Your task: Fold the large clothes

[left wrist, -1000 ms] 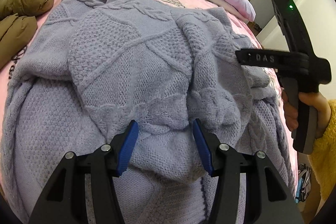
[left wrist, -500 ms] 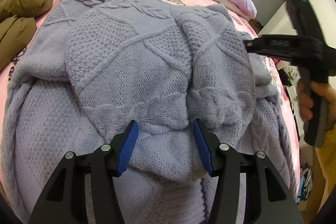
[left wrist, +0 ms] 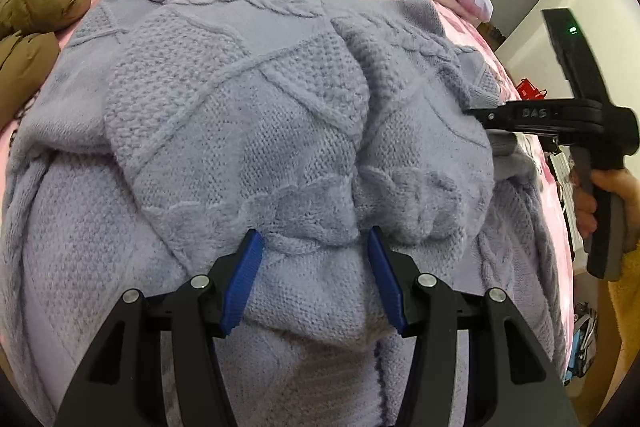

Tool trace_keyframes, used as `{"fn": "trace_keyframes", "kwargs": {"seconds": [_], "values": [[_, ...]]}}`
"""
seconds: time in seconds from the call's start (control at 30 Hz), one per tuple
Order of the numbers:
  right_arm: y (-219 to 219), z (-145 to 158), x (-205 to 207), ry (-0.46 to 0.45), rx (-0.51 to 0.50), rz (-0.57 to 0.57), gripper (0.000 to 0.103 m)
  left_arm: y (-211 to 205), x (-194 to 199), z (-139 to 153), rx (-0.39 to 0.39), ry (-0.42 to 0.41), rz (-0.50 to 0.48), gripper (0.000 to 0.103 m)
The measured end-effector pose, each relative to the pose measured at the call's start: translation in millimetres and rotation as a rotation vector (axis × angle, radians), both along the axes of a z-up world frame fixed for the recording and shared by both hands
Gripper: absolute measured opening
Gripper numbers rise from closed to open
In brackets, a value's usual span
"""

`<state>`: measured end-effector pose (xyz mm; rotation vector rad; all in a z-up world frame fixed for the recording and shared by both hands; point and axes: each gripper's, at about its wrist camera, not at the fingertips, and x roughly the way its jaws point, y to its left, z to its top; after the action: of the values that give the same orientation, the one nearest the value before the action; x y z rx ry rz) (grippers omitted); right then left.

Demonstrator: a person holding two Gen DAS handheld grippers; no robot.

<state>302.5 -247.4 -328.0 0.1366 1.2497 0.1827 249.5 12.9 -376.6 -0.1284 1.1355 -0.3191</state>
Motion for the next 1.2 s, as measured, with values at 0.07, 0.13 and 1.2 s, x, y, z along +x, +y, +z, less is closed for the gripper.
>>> {"fn": "trace_keyframes", "kwargs": {"seconds": [0.07, 0.13, 1.2], "values": [[-3, 17, -14, -0.054, 0.051, -0.027, 0.039, 7, -1, 4, -0.054, -0.013, 0.024, 0.055], [0, 29, -29, -0.106, 0.083, -0.018, 0.044, 15, -3, 7, -0.106, -0.018, 0.049, 0.055], [25, 9, -94, -0.102, 0.040, -0.049, 0.051, 22, -12, 19, -0.067, -0.071, -0.028, 0.072]]}}
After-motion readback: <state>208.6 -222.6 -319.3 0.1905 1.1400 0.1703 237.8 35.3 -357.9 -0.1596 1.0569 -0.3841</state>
